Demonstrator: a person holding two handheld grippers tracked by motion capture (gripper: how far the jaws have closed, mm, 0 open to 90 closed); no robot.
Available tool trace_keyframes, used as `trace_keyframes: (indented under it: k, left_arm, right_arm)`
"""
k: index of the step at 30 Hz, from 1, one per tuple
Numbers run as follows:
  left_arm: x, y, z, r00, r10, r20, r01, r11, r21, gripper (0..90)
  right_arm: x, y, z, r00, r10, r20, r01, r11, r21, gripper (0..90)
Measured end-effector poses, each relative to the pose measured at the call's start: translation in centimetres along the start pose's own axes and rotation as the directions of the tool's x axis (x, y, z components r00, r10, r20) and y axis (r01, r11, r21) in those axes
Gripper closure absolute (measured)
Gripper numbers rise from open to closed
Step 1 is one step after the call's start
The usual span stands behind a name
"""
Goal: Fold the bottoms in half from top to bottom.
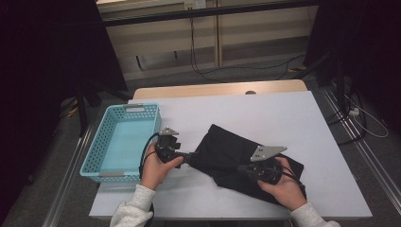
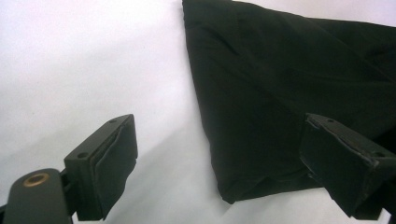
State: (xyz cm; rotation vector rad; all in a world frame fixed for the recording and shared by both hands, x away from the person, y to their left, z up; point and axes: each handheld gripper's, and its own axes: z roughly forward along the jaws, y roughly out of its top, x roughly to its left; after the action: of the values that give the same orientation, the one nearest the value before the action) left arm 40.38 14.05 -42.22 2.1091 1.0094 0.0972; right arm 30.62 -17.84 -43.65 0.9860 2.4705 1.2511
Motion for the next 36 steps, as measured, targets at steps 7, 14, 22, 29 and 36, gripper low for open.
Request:
trace_keyframes:
  k: [7, 14, 22, 29, 36]
  left_arm:
    - [0.0, 0.0, -0.1, 1.0000, 0.000, -0.004, 0.000, 1.0000, -0.001, 11.8]
    - [0.0, 0.0, -0.1, 1.0000, 0.001, -0.004, -0.001, 1.0000, -0.003, 11.6]
    - [0.0, 0.1, -0.2, 1.0000, 0.005, -0.003, -0.005, 1.0000, 0.002, 11.5]
    - [0.0, 0.1, -0.4, 1.0000, 0.004, -0.002, -0.004, 1.0000, 0.002, 11.6]
    - [0.0, 0.1, -0.3, 1.0000, 0.005, -0.002, -0.005, 1.0000, 0.003, 11.6]
  right_arm:
    - [0.0, 0.0, 0.0, 1.0000, -0.004, -0.001, 0.004, 1.000, 0.000, 89.1]
    - [0.0, -0.1, -0.3, 1.0000, -0.005, 0.001, 0.005, 1.000, -0.003, 89.0]
    - [0.1, -0.2, -0.6, 1.0000, -0.005, 0.003, 0.005, 1.000, -0.002, 89.0]
    - [0.1, -0.3, -0.9, 1.0000, -0.007, 0.004, 0.007, 1.000, -0.003, 89.0]
    - [-0.2, -0.6, -1.4, 1.0000, 0.002, 0.008, -0.002, 1.000, -0.001, 89.1]
